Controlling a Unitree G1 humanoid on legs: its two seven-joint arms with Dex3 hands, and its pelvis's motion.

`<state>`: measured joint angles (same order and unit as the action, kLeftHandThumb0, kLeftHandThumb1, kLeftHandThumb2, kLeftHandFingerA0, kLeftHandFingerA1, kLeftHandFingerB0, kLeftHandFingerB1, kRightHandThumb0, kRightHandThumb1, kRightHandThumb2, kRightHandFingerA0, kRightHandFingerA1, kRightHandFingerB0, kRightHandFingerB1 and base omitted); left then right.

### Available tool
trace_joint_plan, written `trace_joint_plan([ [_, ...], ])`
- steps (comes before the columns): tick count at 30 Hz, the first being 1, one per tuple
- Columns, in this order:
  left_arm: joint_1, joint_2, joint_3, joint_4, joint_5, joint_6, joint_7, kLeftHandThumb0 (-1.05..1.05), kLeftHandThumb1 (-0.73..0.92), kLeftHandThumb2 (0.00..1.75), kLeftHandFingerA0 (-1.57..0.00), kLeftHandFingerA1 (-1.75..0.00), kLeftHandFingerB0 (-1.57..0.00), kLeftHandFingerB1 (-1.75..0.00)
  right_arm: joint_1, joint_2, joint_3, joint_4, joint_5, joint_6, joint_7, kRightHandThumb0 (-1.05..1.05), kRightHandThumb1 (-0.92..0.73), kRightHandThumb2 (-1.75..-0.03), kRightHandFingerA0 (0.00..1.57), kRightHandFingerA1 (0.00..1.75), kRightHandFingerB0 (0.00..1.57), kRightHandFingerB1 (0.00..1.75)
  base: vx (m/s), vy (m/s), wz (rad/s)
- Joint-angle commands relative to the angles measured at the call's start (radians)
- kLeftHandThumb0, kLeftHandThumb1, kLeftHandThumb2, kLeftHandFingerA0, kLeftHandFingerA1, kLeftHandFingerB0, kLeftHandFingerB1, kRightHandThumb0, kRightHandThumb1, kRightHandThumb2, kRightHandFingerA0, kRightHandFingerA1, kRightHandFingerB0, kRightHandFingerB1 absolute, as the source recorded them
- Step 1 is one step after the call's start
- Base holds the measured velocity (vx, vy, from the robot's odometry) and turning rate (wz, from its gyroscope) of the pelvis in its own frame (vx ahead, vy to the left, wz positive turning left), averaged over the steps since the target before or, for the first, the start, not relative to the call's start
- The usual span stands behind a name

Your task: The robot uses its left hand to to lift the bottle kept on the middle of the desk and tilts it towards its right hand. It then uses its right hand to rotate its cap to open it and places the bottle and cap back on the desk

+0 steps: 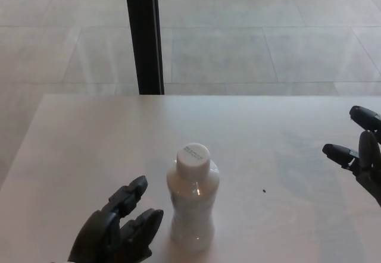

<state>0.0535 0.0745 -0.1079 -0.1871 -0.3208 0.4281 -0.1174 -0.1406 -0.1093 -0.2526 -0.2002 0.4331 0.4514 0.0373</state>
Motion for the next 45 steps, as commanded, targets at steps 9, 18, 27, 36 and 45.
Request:
trace_joint_plan([
  [9, 0.004, -0.154, -0.06, 0.004, 0.343, 0.018, 0.404, -0.81, 0.67, 0.61, 0.0, 0.0, 0.0, 0.0, -0.017, 0.026, -0.005, 0.014, -0.011, -0.019, -0.024, -0.59, -0.74, -0.62, 0.65, 0.61, 0.42, 0.34, 0.0, 0.0, 0.0],
  [18, 0.003, -0.072, -0.152, 0.004, 0.454, 0.023, 0.377, -0.9, 0.64, 0.6, 0.0, 0.0, 0.0, 0.0, -0.028, 0.035, -0.002, 0.017, -0.021, -0.006, -0.04, -0.61, -0.72, -0.62, 0.65, 0.61, 0.44, 0.34, 0.0, 0.0, 0.0],
  [27, 0.039, -0.008, -0.244, 0.025, 0.52, -0.086, 0.36, -0.9, 0.49, 0.76, 0.0, 0.0, 0.0, 0.0, -0.013, 0.041, 0.003, 0.019, -0.041, -0.02, -0.056, -0.61, -0.75, -0.63, 0.62, 0.66, 0.39, 0.32, 0.0, 0.0, 0.0],
  [36, 0.007, -0.055, -0.28, 0.045, 0.518, -0.166, 0.346, -0.87, 0.49, 0.75, 0.0, 0.0, 0.0, 0.0, -0.009, 0.048, 0.009, 0.021, -0.052, -0.011, -0.062, -0.62, -0.59, -0.95, 0.56, 0.7, 0.31, 0.48, 0.0, 0.0, 0.0],
  [45, -0.033, -0.19, -0.243, 0.11, 0.507, -0.241, 0.403, -0.8, 0.5, 0.75, 0.0, 0.0, 0.0, 0.0, 0.004, 0.042, 0.013, 0.027, -0.067, -0.027, -0.049, -0.59, -0.59, -0.96, 0.57, 0.71, 0.31, 0.49, 0.0, 0.0, 0.0],
])
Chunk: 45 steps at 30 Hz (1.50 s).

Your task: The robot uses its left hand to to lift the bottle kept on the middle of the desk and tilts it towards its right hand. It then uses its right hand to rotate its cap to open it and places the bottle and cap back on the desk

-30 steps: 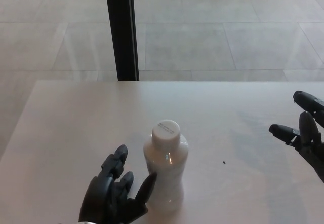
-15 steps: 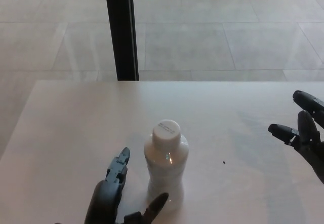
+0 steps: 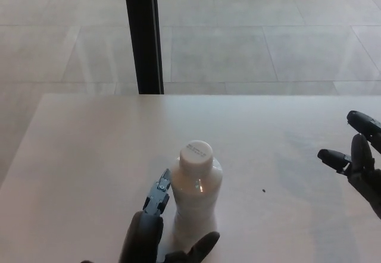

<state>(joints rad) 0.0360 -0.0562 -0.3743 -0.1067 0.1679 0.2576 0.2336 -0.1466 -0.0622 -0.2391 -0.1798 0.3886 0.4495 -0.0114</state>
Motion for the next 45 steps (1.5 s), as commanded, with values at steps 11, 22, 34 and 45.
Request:
trace_joint_plan([
  [11, -0.073, -0.159, 0.059, 0.026, -0.011, 0.002, 0.007, -1.05, 0.54, 1.01, 0.0, -0.28, 0.0, -0.19, 0.003, -0.005, -0.005, 0.008, -0.025, -0.015, 0.0, -0.6, -0.58, -0.96, 0.57, 0.7, 0.32, 0.49, 0.0, 0.0, 0.0],
  [22, -0.126, -0.159, 0.04, 0.115, -0.076, -0.003, -0.081, -0.57, 0.55, 0.58, -0.54, -0.9, 0.0, 0.0, -0.013, -0.003, -0.02, 0.022, -0.034, -0.019, -0.01, -0.61, -0.57, -0.94, 0.57, 0.7, 0.33, 0.49, 0.0, 0.0, 0.0],
  [34, -0.19, -0.138, -0.05, 0.149, -0.001, 0.029, -0.052, -0.27, 0.49, 0.96, -1.07, -1.19, -0.02, -0.5, -0.039, -0.022, -0.035, 0.026, -0.039, -0.012, -0.005, -0.57, -0.59, -0.94, 0.58, 0.71, 0.32, 0.49, 0.0, 0.0, 0.0],
  [45, -0.24, -0.335, -0.055, 0.25, 0.048, 0.005, 0.205, 0.09, 0.92, 0.8, -0.91, -1.71, -0.21, -0.51, -0.039, -0.007, -0.032, 0.024, -0.035, -0.023, -0.007, -0.58, -0.59, -0.94, 0.6, 0.75, 0.33, 0.49, 0.0, 0.0, 0.0],
])
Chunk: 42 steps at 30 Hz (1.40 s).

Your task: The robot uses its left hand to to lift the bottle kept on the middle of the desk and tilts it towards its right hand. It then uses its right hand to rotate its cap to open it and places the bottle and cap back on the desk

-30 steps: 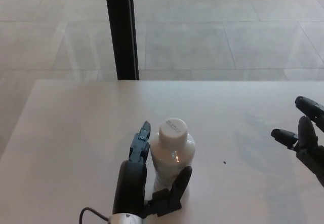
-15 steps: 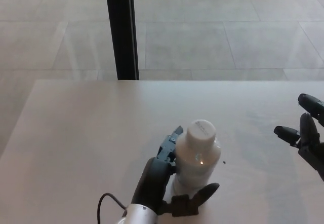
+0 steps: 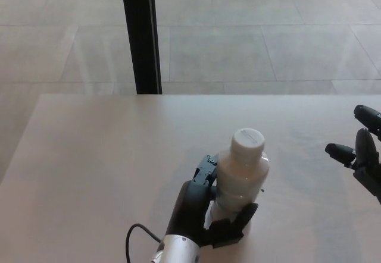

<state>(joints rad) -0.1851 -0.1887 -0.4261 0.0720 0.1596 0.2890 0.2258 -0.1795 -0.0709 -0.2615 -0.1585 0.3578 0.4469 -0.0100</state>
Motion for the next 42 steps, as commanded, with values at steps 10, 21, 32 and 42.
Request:
trace_joint_plan([
  [10, 0.019, -0.265, -0.055, 0.204, 0.005, -0.156, 0.298, 0.25, 0.87, 1.28, -0.97, -1.75, -0.77, -1.74, -0.012, 0.004, -0.031, -0.006, 0.001, -0.028, -0.026, -0.55, -0.75, -0.63, 0.67, 0.76, 0.42, 0.34, 0.0, 0.0, 0.0],
  [21, 0.011, -0.061, -0.114, 0.092, 0.043, -0.064, 0.175, 0.3, 0.84, 1.27, -1.09, -1.75, -0.85, -1.48, 0.032, -0.022, 0.001, -0.012, -0.038, -0.047, 0.008, -0.49, -0.69, -0.61, 0.77, 0.82, 0.43, 0.35, 0.0, 0.0, 0.0],
  [32, 0.03, 0.047, -0.064, -0.044, 0.09, 0.051, 0.109, 0.2, 0.87, 1.09, -1.14, -1.74, -0.8, -1.4, 0.069, -0.109, 0.191, -0.148, -0.157, -0.119, 0.085, -0.53, -0.46, -0.83, 0.77, 0.86, 0.37, 0.5, 0.0, 0.0, 0.0],
  [42, -0.057, 0.205, 0.023, -0.122, 0.143, 0.18, -0.001, 0.33, 0.82, 1.08, -0.98, -1.69, -0.79, -1.38, 0.127, -0.174, 0.319, -0.288, -0.308, -0.219, 0.086, -0.56, -0.56, -0.58, 0.82, 0.8, 0.49, 0.36, 0.0, 0.0, 0.0],
])
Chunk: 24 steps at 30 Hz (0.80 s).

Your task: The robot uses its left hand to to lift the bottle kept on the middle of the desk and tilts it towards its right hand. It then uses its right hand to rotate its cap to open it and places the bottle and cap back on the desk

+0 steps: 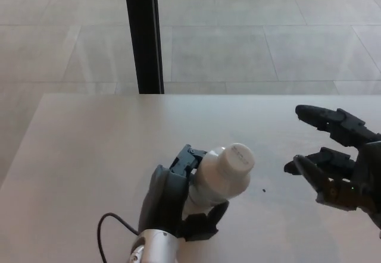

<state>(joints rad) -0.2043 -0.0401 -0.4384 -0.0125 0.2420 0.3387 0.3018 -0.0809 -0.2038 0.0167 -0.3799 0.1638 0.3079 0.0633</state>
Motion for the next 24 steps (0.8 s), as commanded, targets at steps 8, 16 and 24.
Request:
trace_joint_plan([
  [8, -0.035, 0.074, 0.047, -0.045, 0.072, 0.138, -0.112, 0.26, 0.7, 1.24, -1.02, -1.69, -0.83, -1.4, 0.083, -0.097, 0.127, -0.131, -0.219, -0.096, 0.026, -0.53, -0.58, -0.57, 0.65, 0.84, 0.39, 0.35, 0.0, 0.0, 0.0],
  [16, -0.03, 0.051, 0.035, -0.051, 0.098, 0.17, -0.122, 0.27, 0.74, 1.15, -0.99, -1.69, -0.82, -1.4, 0.025, -0.124, 0.171, -0.099, -0.29, -0.052, 0.029, -0.62, -0.44, -0.8, 0.67, 0.83, 0.27, 0.45, 0.0, 0.0, 0.0],
  [24, -0.037, 0.024, 0.036, -0.04, 0.1, 0.143, -0.129, 0.26, 0.7, 1.22, -1.0, -1.71, -0.84, -1.44, -0.077, -0.066, 0.17, 0.0, -0.331, 0.001, 0.007, -0.57, -0.54, -0.57, 0.73, 0.82, 0.34, 0.32, 0.0, 0.0, 0.0],
])
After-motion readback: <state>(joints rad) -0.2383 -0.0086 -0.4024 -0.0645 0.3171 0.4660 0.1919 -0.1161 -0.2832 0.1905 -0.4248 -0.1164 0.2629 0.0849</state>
